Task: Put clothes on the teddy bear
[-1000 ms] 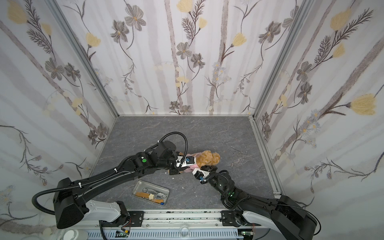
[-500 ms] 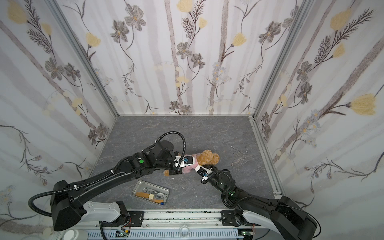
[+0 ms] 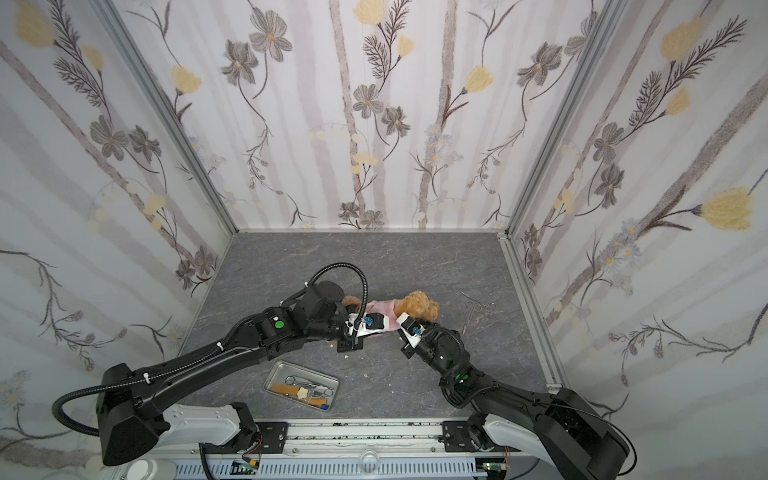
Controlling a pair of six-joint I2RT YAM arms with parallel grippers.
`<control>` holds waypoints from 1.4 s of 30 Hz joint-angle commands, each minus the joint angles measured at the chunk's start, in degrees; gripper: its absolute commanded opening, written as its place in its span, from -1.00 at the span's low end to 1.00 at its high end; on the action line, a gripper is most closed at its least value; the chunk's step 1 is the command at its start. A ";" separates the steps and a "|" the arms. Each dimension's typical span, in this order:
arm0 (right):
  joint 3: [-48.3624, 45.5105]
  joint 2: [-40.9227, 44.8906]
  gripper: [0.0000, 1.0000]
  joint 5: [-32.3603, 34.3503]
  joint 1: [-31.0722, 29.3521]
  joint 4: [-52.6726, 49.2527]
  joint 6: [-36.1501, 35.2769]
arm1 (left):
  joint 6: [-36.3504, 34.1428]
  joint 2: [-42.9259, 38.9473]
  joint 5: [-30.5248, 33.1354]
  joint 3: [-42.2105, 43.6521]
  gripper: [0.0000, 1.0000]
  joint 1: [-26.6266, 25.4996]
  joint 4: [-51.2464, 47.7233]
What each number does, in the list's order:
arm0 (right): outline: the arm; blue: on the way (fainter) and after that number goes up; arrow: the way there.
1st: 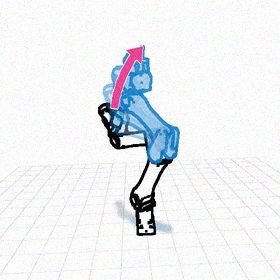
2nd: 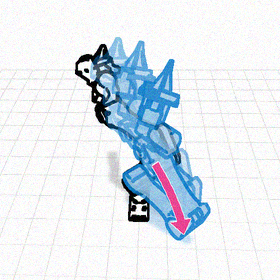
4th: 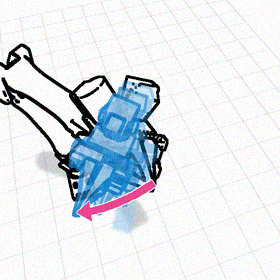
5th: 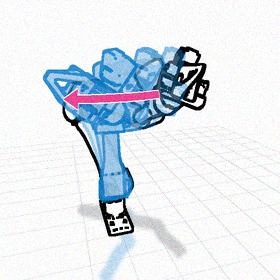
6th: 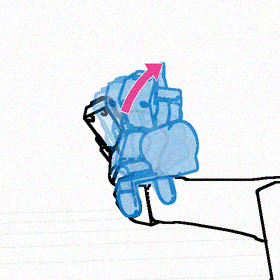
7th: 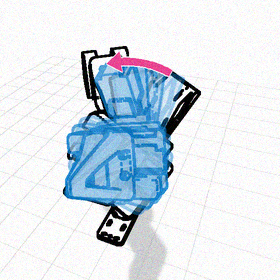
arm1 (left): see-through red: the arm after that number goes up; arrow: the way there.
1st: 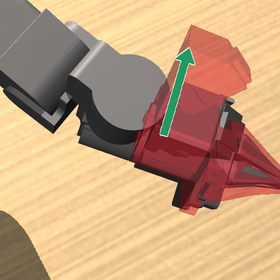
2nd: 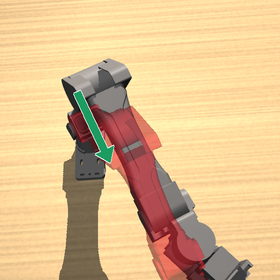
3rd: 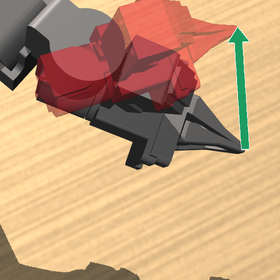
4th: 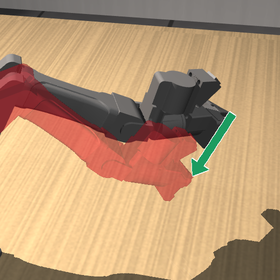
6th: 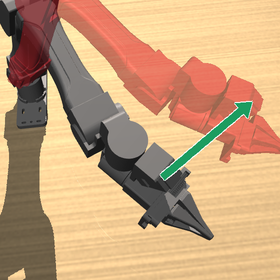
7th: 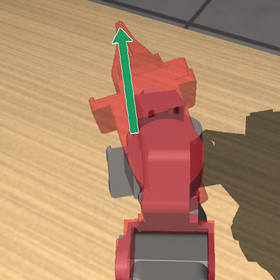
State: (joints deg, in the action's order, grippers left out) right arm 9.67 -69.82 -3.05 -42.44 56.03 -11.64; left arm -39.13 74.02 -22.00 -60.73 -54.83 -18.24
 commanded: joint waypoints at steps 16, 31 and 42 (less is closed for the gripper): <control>-5.04 -0.12 -0.98 -5.31 0.58 10.26 -0.68 | 3.91 -4.13 7.17 3.00 -0.25 -1.19 3.56; -5.42 2.13 -1.00 -5.52 0.16 5.13 -7.81 | 5.03 -5.11 5.75 -2.04 -0.60 -0.72 3.48; -5.17 3.73 -1.00 -2.75 -1.60 1.58 -10.87 | -0.27 0.56 8.97 -4.13 -0.86 -0.72 -0.29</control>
State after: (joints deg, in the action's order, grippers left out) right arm 4.12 -66.30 -6.87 -43.88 56.10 -21.37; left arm -36.77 74.02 -13.58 -64.27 -55.55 -17.61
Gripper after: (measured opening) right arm 0.139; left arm 0.067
